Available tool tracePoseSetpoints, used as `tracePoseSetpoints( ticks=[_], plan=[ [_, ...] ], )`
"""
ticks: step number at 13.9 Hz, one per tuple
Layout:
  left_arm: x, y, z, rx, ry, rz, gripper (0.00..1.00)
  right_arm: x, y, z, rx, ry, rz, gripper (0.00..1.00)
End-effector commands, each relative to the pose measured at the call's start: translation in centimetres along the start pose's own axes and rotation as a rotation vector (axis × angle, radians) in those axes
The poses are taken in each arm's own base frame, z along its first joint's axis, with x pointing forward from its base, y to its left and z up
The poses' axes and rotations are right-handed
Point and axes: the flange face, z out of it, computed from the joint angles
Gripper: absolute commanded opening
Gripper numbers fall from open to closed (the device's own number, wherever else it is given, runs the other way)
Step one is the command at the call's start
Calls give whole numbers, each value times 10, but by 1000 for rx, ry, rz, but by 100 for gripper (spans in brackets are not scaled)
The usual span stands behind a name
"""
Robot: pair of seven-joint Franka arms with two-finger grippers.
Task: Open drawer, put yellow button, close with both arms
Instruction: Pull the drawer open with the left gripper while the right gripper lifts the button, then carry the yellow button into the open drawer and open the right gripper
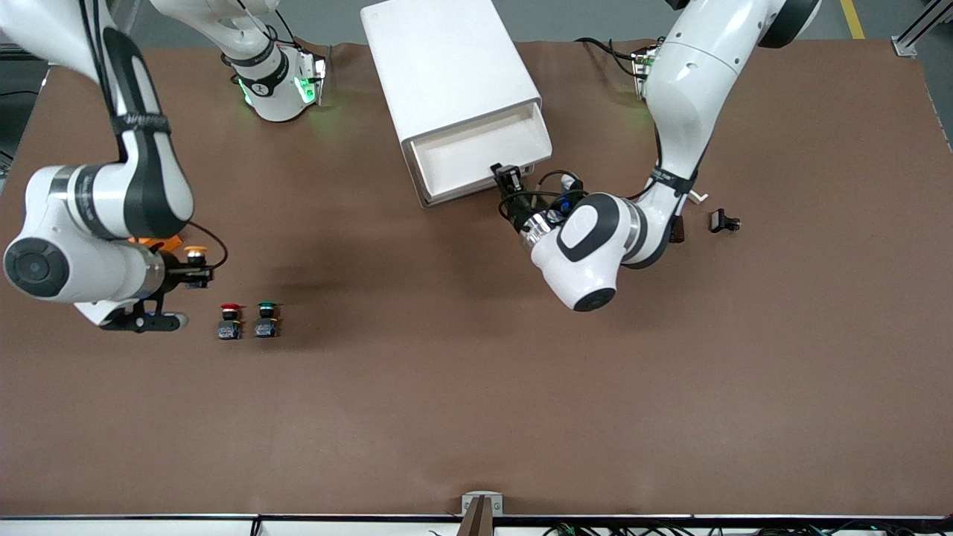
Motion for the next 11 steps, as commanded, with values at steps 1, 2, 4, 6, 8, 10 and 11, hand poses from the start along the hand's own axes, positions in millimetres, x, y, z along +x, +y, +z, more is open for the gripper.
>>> tracePoseSetpoints(
  ticks=[1, 2, 4, 6, 8, 10, 11],
  plan=[
    [-2, 2, -26, -43, -59, 28, 0, -49, -56, -52, -72, -40, 117, 38],
    [-2, 4, -31, -63, -78, 38, 0, -65, -80, -74, -89, -63, 161, 38],
    [-2, 8, -38, -89, -99, 73, 4, -95, -128, -99, -92, -80, 235, 38],
    [3, 11, -53, -116, -122, 89, 36, -125, -182, -106, -96, -65, 332, 38],
    [7, 7, -75, -138, -152, 105, 100, -153, -229, -107, -68, -76, 435, 38],
    [12, 0, -100, -166, -182, 129, 100, -181, -276, -105, -39, -97, 534, 38],
    [16, -3, -114, -185, -196, 147, 100, -193, -299, -110, 5, -74, 590, 38]
  ],
)
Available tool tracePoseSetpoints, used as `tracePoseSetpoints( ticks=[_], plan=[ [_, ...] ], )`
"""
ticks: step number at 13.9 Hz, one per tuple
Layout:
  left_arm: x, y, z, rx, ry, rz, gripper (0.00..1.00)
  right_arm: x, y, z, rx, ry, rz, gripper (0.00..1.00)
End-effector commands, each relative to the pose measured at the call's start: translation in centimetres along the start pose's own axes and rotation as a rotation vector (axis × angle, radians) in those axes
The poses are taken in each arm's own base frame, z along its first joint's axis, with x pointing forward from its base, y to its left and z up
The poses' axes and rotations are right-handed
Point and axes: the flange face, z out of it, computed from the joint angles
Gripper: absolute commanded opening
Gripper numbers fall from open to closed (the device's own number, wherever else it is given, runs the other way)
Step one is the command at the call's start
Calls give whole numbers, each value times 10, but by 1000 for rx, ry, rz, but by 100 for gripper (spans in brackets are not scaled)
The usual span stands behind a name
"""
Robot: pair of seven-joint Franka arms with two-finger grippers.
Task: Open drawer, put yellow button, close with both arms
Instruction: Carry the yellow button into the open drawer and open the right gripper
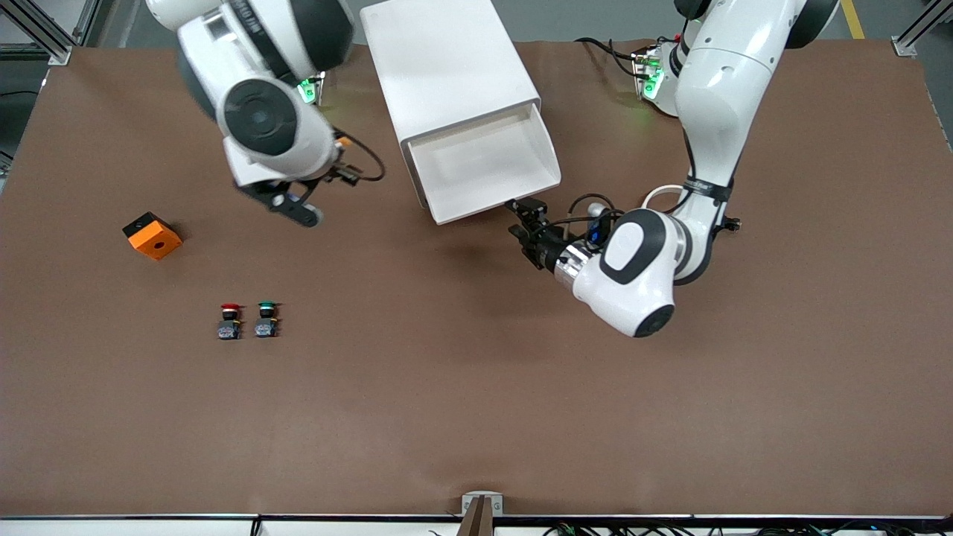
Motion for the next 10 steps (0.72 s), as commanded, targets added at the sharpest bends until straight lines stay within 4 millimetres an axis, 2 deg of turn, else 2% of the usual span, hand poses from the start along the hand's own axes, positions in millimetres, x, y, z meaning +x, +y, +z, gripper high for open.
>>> tracePoseSetpoints(
  ticks=[1, 3, 4, 7, 10],
  plan=[
    [0, -7, -44, -69, -31, 58, 100, -53, -36, -7, 85, 13, 144, 38],
    [5, -9, -74, -172, -2, 61, 100, -83, -66, 4, 143, 41, 234, 38],
    [6, -16, -84, -221, 27, 74, 100, -90, -83, 11, 180, 36, 320, 39],
    [20, -47, -124, -371, 138, 253, 100, -100, -118, 28, 270, 19, 499, 40],
    [35, -46, -140, -434, 316, 507, 100, -103, -139, 40, 321, 3, 580, 40]
  ],
)
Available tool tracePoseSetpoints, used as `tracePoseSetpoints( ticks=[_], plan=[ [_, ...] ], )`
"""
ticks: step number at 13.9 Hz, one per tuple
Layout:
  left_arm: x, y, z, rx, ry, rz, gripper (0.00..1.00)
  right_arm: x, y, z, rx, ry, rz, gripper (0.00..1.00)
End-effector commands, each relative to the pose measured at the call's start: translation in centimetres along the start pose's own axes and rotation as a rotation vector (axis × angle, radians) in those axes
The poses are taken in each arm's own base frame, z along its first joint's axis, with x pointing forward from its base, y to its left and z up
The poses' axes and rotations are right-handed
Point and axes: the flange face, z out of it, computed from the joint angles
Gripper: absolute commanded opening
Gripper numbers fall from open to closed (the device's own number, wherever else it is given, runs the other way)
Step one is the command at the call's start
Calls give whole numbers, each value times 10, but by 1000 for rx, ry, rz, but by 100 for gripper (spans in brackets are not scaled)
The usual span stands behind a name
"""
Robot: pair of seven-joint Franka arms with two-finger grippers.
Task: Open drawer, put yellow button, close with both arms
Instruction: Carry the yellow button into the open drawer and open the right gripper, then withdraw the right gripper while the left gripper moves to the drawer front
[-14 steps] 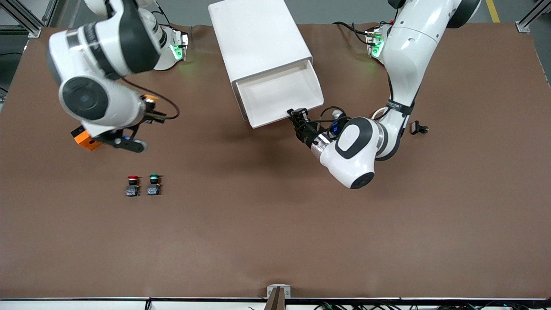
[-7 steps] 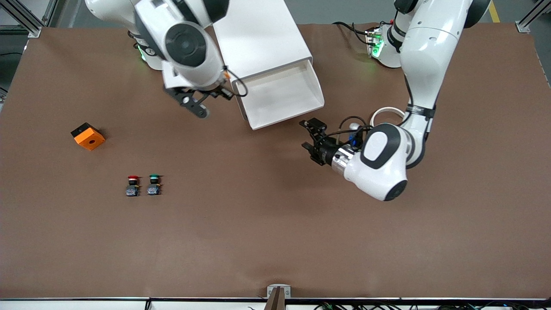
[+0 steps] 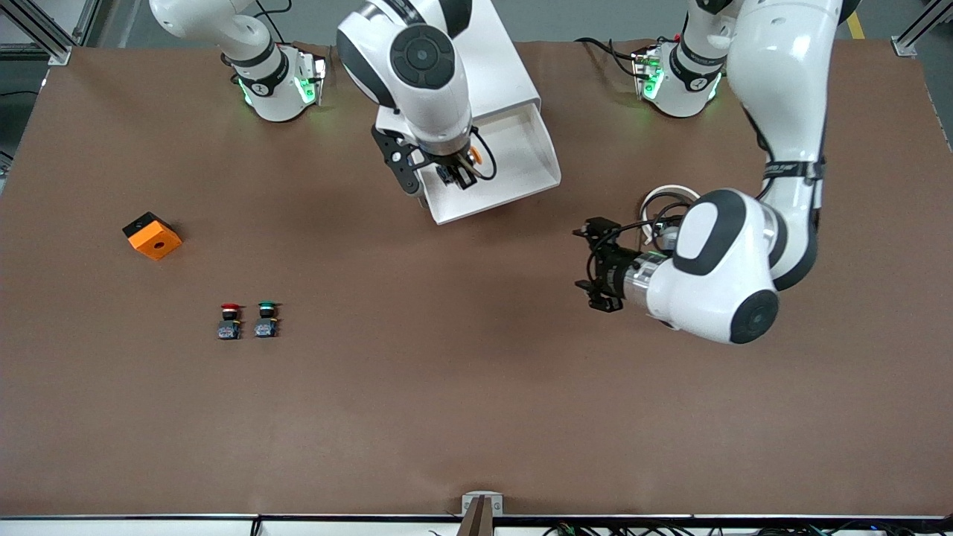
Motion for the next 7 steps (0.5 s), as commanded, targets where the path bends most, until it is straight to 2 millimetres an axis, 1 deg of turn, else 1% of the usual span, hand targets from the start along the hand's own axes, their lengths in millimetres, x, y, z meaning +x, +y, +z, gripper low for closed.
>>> tracePoseSetpoints(
  ticks=[1, 4, 6, 7],
  plan=[
    [12, -2, -8, -43, 127, 241, 100, -12, -11, 7, 17, -37, 84, 40],
    [16, 5, -11, -73, 186, 547, 100, -20, -14, 22, 16, -34, 83, 40],
    [21, 6, -11, -47, 250, 757, 100, -32, -11, 32, 5, -23, 80, 40],
    [20, 3, -15, -39, 293, 841, 100, -35, -11, 37, -1, -20, 77, 41]
  ],
)
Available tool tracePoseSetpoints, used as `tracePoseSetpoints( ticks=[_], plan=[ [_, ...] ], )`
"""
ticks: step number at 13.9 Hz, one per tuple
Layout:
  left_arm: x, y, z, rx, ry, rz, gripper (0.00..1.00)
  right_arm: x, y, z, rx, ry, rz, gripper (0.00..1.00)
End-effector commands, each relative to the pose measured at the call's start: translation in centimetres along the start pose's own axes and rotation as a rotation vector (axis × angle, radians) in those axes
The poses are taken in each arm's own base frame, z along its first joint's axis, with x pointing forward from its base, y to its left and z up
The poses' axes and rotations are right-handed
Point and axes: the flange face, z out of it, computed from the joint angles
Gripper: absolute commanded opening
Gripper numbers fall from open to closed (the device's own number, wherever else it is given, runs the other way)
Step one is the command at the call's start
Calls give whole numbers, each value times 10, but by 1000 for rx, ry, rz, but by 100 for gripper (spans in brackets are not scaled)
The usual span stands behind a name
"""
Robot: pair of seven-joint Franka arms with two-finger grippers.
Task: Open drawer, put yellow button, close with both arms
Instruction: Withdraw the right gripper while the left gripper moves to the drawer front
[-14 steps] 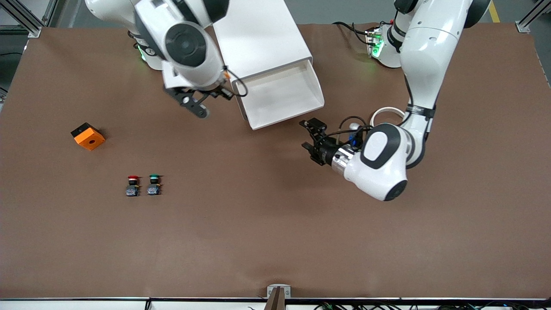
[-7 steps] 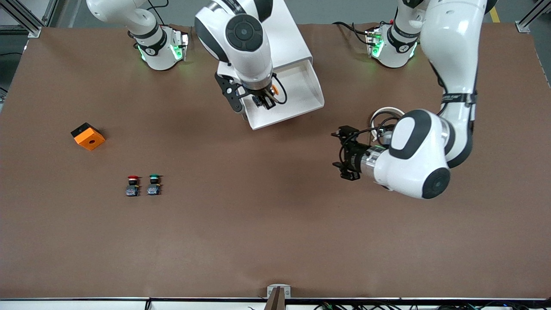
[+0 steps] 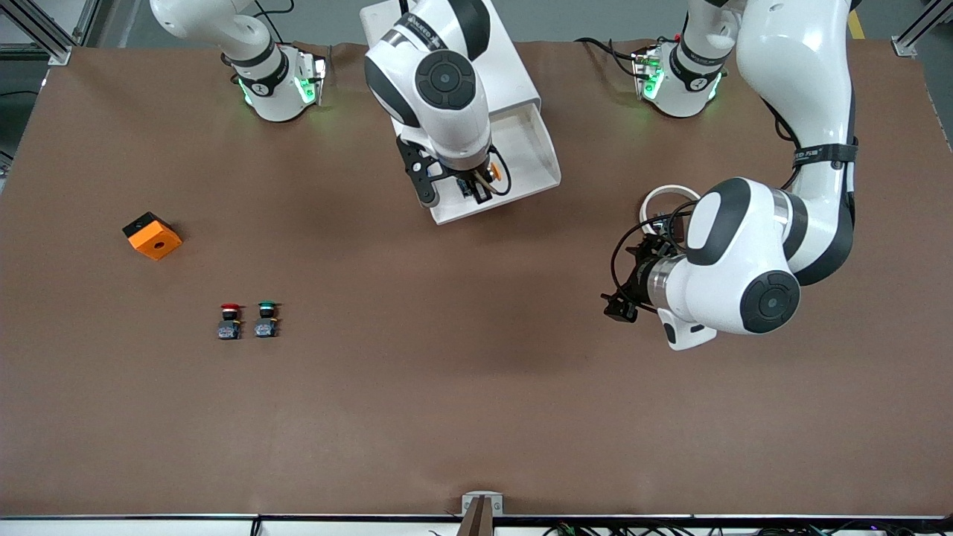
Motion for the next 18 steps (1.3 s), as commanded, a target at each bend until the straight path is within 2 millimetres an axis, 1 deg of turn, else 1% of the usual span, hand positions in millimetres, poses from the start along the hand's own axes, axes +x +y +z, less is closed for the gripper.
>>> tracePoseSetpoints(
  ticks=[1, 2, 3, 5, 7, 8, 9, 10, 11, 12, 14, 15, 16, 17, 18],
  plan=[
    [-6, -6, -8, 25, 88, 221, 100, -15, -2, 7, -8, -9, 15, 43],
    [-8, -8, -7, 31, 88, 273, 100, -21, 1, 12, -14, -4, 6, 43],
    [-12, -9, -13, 20, 94, 315, 100, -23, 1, 15, -17, -2, 4, 44],
    [-25, -10, -8, -11, 98, 370, 100, -23, 2, 15, -18, -3, 1, 46],
    [-37, -20, -1, -64, 123, 424, 100, -26, 3, 16, -20, -1, -2, 58],
    [-46, -27, 5, -100, 142, 451, 100, -25, 3, 17, -22, 0, -1, 67],
    [-54, -32, 13, -122, 155, 471, 100, -25, 3, 16, -21, 0, -1, 100],
    [-62, -36, 22, -132, 169, 489, 100, -25, 3, 15, -22, -2, -1, 100],
    [-68, -35, 29, -128, 191, 512, 100, -26, 4, 11, -18, -4, -2, 100],
    [-76, -33, 32, -116, 212, 539, 100, -27, 4, 0, -5, -13, -5, 100],
    [-99, -28, 39, -109, 216, 585, 100, -23, 6, -16, -17, -12, -4, 100],
    [-107, -27, 43, -107, 212, 598, 100, -18, 8, -30, -21, -10, -4, 100],
    [-115, -25, 45, -109, 210, 601, 100, -14, 10, -40, -32, -7, -9, 100],
    [-120, -25, 51, -105, 206, 605, 100, -7, 12, -49, -39, 3, -8, 100],
    [-126, -25, 58, -105, 203, 611, 100, 1, 16, -63, -35, -1, -48, 100]
  ],
)
